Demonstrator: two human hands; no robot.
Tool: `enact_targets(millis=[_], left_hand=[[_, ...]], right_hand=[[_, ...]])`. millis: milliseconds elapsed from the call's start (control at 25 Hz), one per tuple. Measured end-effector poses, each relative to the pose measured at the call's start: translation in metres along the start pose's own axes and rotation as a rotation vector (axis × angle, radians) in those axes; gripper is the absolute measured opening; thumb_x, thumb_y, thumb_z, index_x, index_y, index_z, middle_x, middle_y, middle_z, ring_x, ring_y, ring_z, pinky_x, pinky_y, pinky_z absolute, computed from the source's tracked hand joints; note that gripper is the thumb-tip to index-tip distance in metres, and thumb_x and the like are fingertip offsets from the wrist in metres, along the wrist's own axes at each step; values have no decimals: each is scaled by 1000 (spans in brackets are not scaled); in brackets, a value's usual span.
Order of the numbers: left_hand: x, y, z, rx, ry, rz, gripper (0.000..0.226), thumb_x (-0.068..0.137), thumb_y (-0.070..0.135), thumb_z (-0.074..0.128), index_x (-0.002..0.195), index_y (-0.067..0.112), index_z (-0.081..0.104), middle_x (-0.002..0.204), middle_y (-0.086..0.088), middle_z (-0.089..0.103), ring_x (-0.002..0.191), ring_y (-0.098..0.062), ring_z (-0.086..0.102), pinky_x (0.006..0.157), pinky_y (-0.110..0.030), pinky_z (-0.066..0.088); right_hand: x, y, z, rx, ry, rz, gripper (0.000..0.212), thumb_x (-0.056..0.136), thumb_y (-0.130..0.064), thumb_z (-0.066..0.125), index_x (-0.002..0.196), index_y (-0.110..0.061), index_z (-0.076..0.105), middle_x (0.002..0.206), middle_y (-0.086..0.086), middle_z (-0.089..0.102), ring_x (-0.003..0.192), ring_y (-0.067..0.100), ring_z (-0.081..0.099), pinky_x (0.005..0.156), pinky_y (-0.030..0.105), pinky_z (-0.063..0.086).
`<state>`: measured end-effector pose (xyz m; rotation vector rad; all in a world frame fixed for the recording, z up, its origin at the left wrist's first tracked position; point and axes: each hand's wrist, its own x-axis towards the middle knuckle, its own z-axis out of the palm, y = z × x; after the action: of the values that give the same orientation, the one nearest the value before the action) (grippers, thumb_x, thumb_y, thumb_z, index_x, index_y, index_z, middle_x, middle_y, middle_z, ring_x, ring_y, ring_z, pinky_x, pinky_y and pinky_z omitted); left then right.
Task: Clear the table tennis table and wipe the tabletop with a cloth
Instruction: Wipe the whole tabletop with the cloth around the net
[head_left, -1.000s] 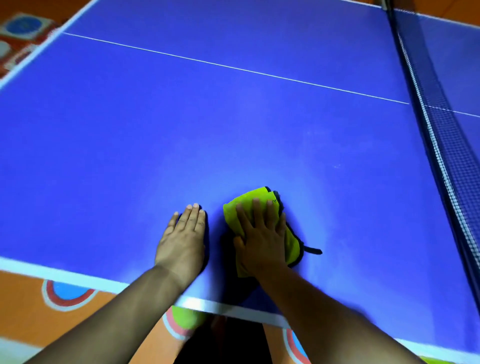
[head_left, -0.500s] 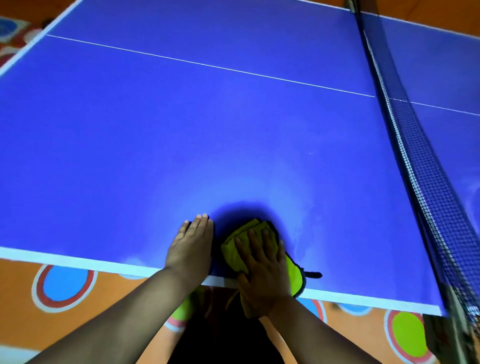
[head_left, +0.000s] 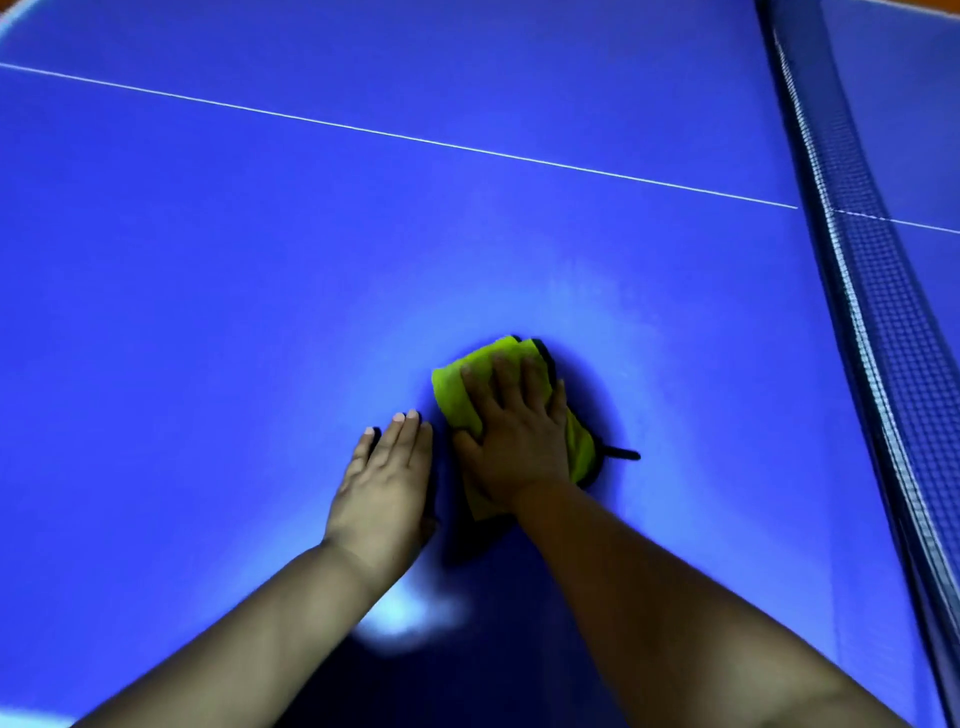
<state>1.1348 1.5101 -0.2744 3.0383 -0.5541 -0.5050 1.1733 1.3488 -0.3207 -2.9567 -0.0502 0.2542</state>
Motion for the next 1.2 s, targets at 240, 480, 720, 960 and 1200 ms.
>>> enact_targets(millis=[240,480,720,960,1200], left_hand=[[127,25,-41,-54,6,-90,102,79,47,62,149,10,-3,157,-8,-8,145,-19,-7,115,-38,-7],[198,41,-53,111,-113,-132,88,86,38,55,147,2,3,155,-21,1,145,-29,3,118,-40,0],[216,55,-62,237,-236,-141,68,95,21,38,145,-7,2,152,-29,0,143,-36,5,117,-44,0],[215,56,-57,231,-174,-192,65,95,26,31,146,-4,5,154,-25,3,144,-33,9,116,-42,0],[212,57,-61,271,-282,-188,94,82,38,60,146,-3,4,155,-22,5,144,-30,9,117,-40,4]], right_hand=[[145,54,-22,-24,39,-57,72,84,-61,43,149,-45,15,162,-4,2,147,30,-4,115,57,-2],[273,89,-37,-83,179,-80,71,79,-59,47,146,-40,33,158,0,23,145,33,16,112,60,13],[354,122,-59,-34,85,-142,65,88,-64,40,148,-48,20,161,-7,11,148,24,4,116,54,2],[359,152,-70,11,73,-69,61,93,-51,39,149,-45,17,162,-6,7,149,25,0,117,53,1],[272,157,-50,-54,197,28,65,82,-51,34,146,-38,35,156,9,29,143,40,20,110,61,15]])
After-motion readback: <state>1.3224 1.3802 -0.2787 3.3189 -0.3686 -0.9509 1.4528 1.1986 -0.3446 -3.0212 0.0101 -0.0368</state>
